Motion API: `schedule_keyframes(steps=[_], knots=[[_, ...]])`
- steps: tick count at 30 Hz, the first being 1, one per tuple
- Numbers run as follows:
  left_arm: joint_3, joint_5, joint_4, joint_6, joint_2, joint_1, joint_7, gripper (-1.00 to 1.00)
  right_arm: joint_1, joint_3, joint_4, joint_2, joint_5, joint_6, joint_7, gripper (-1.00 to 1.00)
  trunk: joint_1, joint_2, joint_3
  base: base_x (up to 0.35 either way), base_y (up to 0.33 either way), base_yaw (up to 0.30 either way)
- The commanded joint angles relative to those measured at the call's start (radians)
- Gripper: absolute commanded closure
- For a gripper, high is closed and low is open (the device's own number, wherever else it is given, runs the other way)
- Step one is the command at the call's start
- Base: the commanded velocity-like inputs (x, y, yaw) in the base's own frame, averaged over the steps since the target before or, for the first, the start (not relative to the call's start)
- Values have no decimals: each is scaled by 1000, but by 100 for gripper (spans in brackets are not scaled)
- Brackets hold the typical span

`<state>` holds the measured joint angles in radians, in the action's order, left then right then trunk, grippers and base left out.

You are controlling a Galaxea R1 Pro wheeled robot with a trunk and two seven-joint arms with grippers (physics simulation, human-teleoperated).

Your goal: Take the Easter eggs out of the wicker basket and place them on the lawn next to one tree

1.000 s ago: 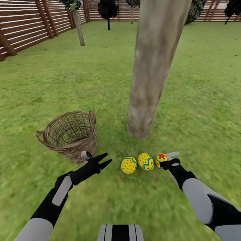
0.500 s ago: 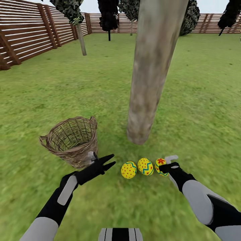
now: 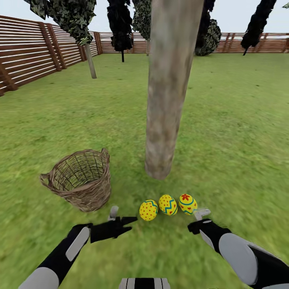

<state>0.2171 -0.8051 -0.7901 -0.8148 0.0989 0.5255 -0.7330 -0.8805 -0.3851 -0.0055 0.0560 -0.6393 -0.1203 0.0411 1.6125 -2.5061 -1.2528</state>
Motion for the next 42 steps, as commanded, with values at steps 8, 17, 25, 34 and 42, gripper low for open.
schedule_keyframes(steps=[8,17,25,34,42], knots=[[10,131,126,74,56,-2,0,-100,125,-175,1,3,-12,5,4,-100,-4,2,31,0,0,-293],[11,131,469,357,194,-2,4,-100,204,-189,2,-3,-14,34,9,-100,-8,4,65,0,0,-295],[13,132,573,468,177,-2,1,-100,223,-188,6,-4,-13,105,9,-100,-11,6,93,0,0,-284],[13,130,602,497,172,-2,4,-100,260,-188,9,-25,-15,149,11,-100,-38,53,118,0,0,-274],[13,130,626,505,173,-2,4,-100,267,-188,10,-27,-17,160,11,-100,-69,109,138,0,0,-264]])
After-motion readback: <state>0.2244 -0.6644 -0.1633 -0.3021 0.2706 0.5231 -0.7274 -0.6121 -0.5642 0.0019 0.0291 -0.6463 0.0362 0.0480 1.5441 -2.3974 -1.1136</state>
